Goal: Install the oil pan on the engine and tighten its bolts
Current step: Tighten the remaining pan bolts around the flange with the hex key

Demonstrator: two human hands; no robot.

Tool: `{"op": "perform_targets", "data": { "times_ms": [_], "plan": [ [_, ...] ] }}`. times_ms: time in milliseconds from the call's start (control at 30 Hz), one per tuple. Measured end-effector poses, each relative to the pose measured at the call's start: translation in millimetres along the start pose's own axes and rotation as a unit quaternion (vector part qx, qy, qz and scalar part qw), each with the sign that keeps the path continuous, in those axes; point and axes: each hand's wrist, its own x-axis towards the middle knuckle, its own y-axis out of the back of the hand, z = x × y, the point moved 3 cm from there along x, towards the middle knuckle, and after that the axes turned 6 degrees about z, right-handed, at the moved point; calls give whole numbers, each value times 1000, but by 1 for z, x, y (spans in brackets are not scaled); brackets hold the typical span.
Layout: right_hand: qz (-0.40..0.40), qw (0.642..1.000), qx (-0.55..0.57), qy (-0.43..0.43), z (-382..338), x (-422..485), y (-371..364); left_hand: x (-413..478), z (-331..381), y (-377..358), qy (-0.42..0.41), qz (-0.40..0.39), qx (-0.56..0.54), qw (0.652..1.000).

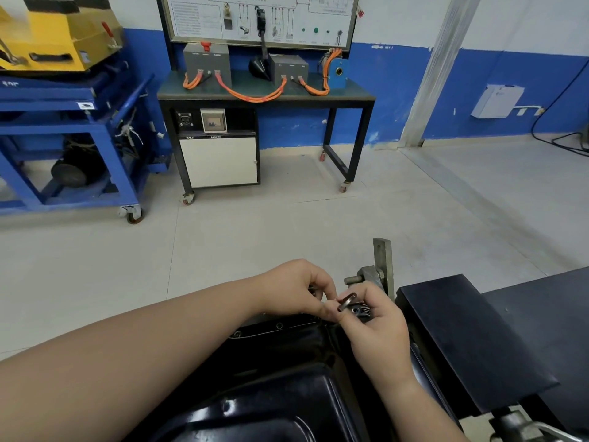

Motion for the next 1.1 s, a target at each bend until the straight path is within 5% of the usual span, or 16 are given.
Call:
{"op": "perform_targets", "data": {
  "times_ms": [233, 600, 833, 1100],
  "plan": [
    [-64, 996, 17, 56, -12, -5, -4, -2, 0, 2, 13, 4, -22, 1000],
    [24, 1000, -3, 2, -3, -2, 2, -1, -2, 2, 11, 10, 9, 1000],
    [-58, 997, 21, 50, -13, -5, -2, -1, -2, 1, 24, 9, -15, 1000],
    [12, 1000, -2, 14, -6, -3, 2, -3, -2, 2, 14, 0, 1, 1000]
  ]
}}
